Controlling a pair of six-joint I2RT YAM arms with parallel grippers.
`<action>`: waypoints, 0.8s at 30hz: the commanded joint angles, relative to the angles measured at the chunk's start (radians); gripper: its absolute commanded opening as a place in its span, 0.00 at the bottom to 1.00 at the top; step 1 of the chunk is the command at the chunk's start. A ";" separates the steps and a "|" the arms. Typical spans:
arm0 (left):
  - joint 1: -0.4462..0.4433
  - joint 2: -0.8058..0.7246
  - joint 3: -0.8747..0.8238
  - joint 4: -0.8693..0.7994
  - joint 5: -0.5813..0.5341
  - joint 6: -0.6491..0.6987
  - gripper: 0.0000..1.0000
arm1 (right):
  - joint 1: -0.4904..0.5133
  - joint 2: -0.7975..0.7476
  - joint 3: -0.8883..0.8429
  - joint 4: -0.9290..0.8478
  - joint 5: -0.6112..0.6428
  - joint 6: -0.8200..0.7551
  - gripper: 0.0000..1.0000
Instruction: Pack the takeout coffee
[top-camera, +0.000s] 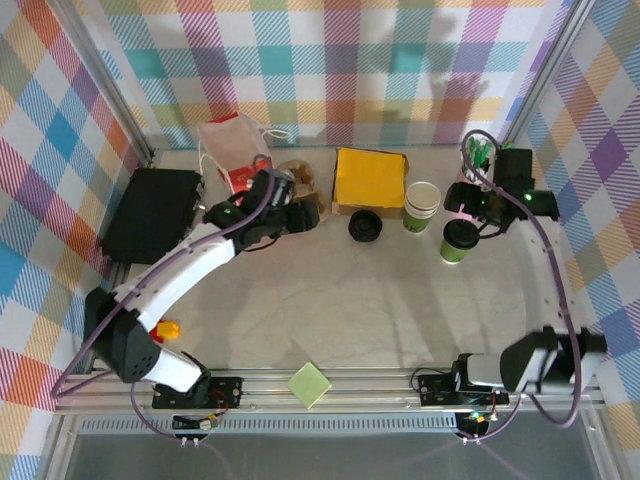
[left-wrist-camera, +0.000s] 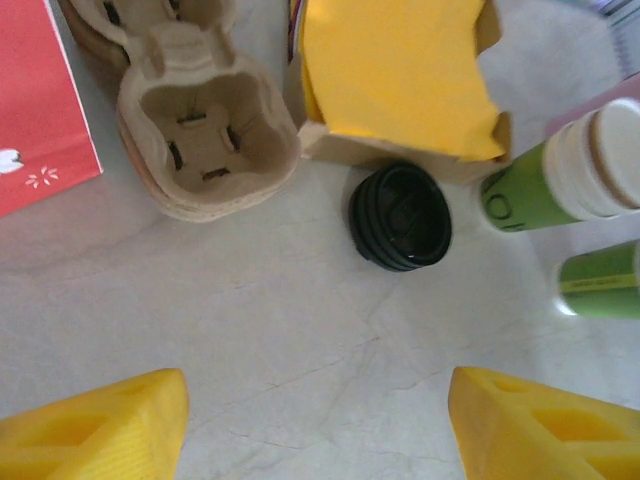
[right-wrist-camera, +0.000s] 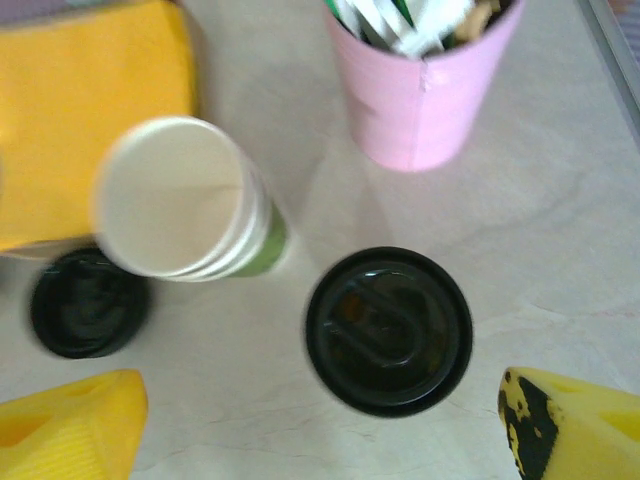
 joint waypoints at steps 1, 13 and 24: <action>-0.021 0.088 0.053 0.039 -0.120 -0.036 0.67 | -0.004 -0.085 0.004 -0.031 -0.160 0.047 0.91; -0.024 0.396 0.191 0.060 -0.367 -0.119 0.62 | -0.005 -0.259 -0.095 0.007 -0.389 0.181 0.93; -0.005 0.549 0.282 0.019 -0.475 -0.193 0.49 | -0.005 -0.274 -0.143 0.034 -0.461 0.198 0.94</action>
